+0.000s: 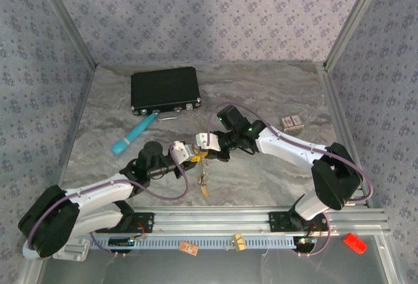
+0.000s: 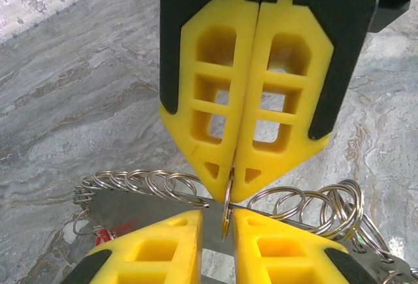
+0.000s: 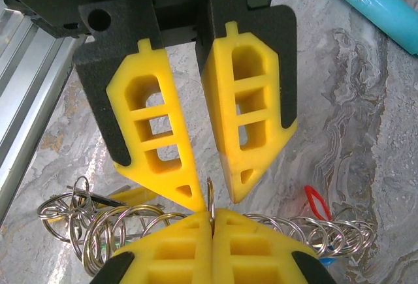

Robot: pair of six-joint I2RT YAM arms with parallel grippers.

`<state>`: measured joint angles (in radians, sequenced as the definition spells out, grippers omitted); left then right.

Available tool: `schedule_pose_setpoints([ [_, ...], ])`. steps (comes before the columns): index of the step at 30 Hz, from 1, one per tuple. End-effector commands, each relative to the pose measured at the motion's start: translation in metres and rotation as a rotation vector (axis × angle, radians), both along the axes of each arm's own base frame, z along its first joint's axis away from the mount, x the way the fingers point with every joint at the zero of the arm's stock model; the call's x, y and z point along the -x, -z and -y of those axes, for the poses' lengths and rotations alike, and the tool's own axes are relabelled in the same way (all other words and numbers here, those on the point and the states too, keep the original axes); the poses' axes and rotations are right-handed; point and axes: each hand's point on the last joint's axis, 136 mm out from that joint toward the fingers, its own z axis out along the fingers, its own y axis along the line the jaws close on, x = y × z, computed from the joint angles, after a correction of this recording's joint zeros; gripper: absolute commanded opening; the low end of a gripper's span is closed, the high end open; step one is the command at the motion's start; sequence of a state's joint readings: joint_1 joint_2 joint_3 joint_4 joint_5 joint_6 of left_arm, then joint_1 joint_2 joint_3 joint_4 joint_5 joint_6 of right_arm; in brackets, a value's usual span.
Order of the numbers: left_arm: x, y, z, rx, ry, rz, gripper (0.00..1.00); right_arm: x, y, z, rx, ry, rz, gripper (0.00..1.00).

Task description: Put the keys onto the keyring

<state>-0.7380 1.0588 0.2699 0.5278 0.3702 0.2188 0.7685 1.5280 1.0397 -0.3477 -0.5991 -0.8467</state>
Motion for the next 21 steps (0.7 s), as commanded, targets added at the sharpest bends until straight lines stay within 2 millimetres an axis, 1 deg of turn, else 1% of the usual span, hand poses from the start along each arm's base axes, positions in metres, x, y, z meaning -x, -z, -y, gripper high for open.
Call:
schedule_pose_setpoints([
  [1,-0.001,-0.010,0.005,0.033,0.014,0.028,0.19,0.004,-0.007,-0.007,-0.029,-0.020,-0.019,0.00],
  [7,-0.002,-0.015,0.005,0.041,0.010,0.049,0.14,0.006,-0.005,-0.007,-0.023,-0.020,-0.023,0.00],
  [15,-0.003,-0.022,0.007,0.060,0.018,0.066,0.14,0.010,-0.005,-0.011,-0.026,-0.040,-0.035,0.00],
  [18,-0.003,-0.023,0.007,0.058,0.020,0.072,0.08,0.011,-0.004,-0.010,-0.020,-0.038,-0.035,0.00],
  [20,-0.003,-0.022,0.007,0.051,0.021,0.077,0.01,0.007,-0.004,-0.007,-0.010,-0.019,-0.024,0.01],
  [21,-0.003,-0.021,0.006,0.046,0.018,0.078,0.00,0.004,-0.003,-0.003,-0.003,-0.001,-0.015,0.09],
])
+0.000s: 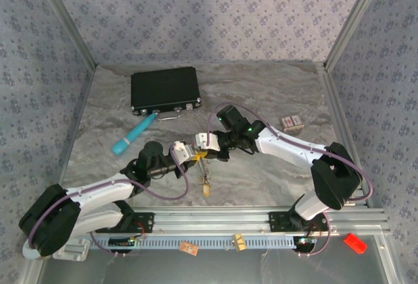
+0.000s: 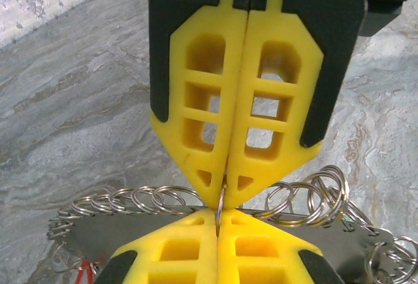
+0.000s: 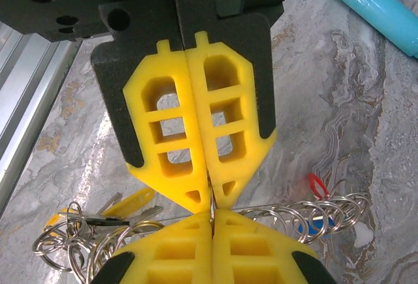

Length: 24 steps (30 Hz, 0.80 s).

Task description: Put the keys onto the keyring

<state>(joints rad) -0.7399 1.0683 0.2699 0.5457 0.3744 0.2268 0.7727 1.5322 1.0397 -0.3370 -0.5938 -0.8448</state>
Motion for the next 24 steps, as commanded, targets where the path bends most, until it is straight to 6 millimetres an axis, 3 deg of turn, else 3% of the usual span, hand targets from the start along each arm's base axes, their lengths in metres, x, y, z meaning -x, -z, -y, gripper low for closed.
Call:
schedule_pose_setpoints([
  [1,-0.003,-0.019,0.004,0.037,0.010,0.068,0.00,0.001,-0.003,0.002,0.003,0.014,-0.014,0.18],
  [3,-0.003,-0.017,0.003,0.028,0.008,0.067,0.00,-0.003,-0.001,0.009,0.021,0.037,0.006,0.24],
  [7,-0.002,-0.017,0.002,0.022,0.011,0.067,0.00,-0.007,0.000,0.020,0.048,0.058,0.020,0.24],
  [24,-0.001,-0.017,0.003,0.026,0.016,0.057,0.00,-0.004,-0.005,0.001,0.013,0.010,0.013,0.22],
])
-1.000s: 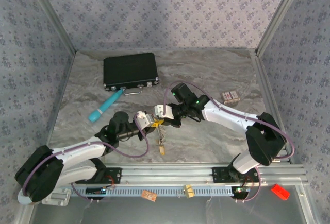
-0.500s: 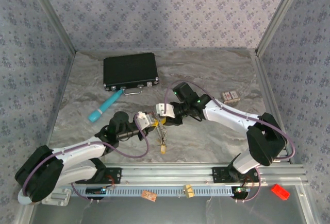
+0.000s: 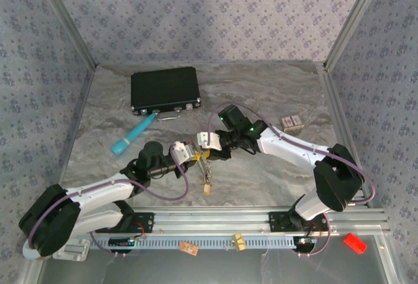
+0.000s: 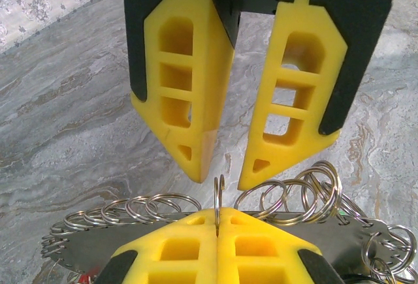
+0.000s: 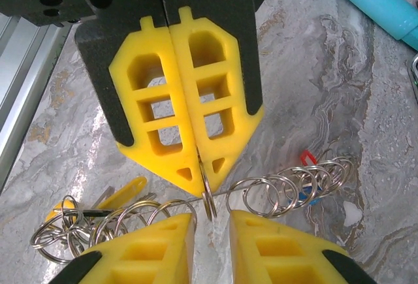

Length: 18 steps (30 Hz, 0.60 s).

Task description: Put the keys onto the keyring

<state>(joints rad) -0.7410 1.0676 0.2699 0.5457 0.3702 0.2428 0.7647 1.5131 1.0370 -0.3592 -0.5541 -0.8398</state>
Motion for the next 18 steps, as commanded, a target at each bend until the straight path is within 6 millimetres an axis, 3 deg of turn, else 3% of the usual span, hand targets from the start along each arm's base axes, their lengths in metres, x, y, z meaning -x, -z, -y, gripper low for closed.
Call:
schedule_pose_setpoints([
  [1,-0.0004,-0.0166,0.0037,0.032,0.016,0.041,0.00,0.0005,-0.0043,-0.0076,-0.013,-0.025,-0.001,0.20],
  [7,-0.0007,-0.0172,0.0039,0.033,0.016,0.042,0.00,0.0017,-0.0039,-0.0105,-0.017,-0.033,-0.007,0.08],
  [12,-0.0015,-0.0171,0.0042,0.033,0.014,0.042,0.00,0.0032,-0.0036,-0.0114,-0.017,-0.038,-0.015,0.05],
  [18,-0.0011,-0.0165,0.0047,0.032,0.017,0.041,0.00,0.0031,-0.0028,-0.0124,-0.013,-0.040,-0.018,0.19],
])
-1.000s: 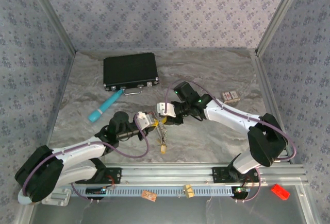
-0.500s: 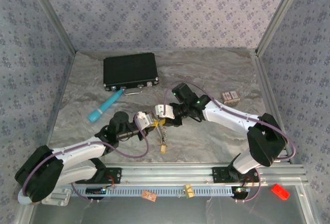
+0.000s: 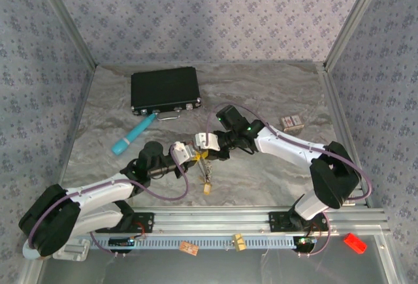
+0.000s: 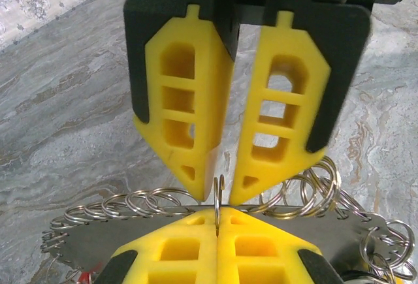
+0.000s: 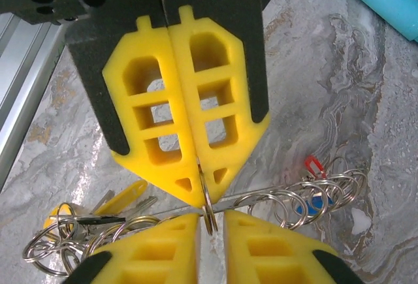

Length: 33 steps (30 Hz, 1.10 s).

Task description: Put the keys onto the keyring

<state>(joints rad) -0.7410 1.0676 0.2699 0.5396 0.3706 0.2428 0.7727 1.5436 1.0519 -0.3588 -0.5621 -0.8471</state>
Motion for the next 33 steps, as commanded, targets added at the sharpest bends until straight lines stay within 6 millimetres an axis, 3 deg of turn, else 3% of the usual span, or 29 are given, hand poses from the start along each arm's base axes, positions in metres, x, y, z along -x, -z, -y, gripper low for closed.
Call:
schedule_pose_setpoints([
  [1,-0.001,-0.018,0.005,0.037,0.018,0.046,0.00,0.002,-0.009,-0.007,-0.023,-0.022,-0.005,0.19],
  [4,-0.001,-0.018,0.006,0.037,0.022,0.045,0.00,0.003,-0.010,-0.008,-0.021,-0.027,-0.007,0.16],
  [9,-0.002,-0.018,0.005,0.035,0.019,0.045,0.00,0.005,-0.010,-0.007,-0.020,-0.035,-0.013,0.00],
  [15,-0.005,-0.020,0.005,0.039,0.002,0.053,0.09,0.008,-0.012,-0.008,-0.027,-0.049,-0.025,0.00],
  [22,-0.008,-0.021,0.006,0.041,-0.002,0.064,0.07,0.012,-0.011,-0.009,-0.025,-0.062,-0.035,0.00],
  [26,-0.010,-0.022,0.004,0.032,-0.017,0.082,0.01,0.010,-0.009,-0.007,-0.013,-0.049,-0.027,0.00],
  [29,-0.012,-0.022,0.001,0.016,-0.031,0.088,0.00,0.003,-0.013,-0.002,-0.034,-0.004,-0.013,0.23],
  [33,-0.014,-0.023,-0.004,-0.005,-0.061,0.086,0.00,-0.009,-0.033,0.011,-0.110,0.076,0.003,0.29],
])
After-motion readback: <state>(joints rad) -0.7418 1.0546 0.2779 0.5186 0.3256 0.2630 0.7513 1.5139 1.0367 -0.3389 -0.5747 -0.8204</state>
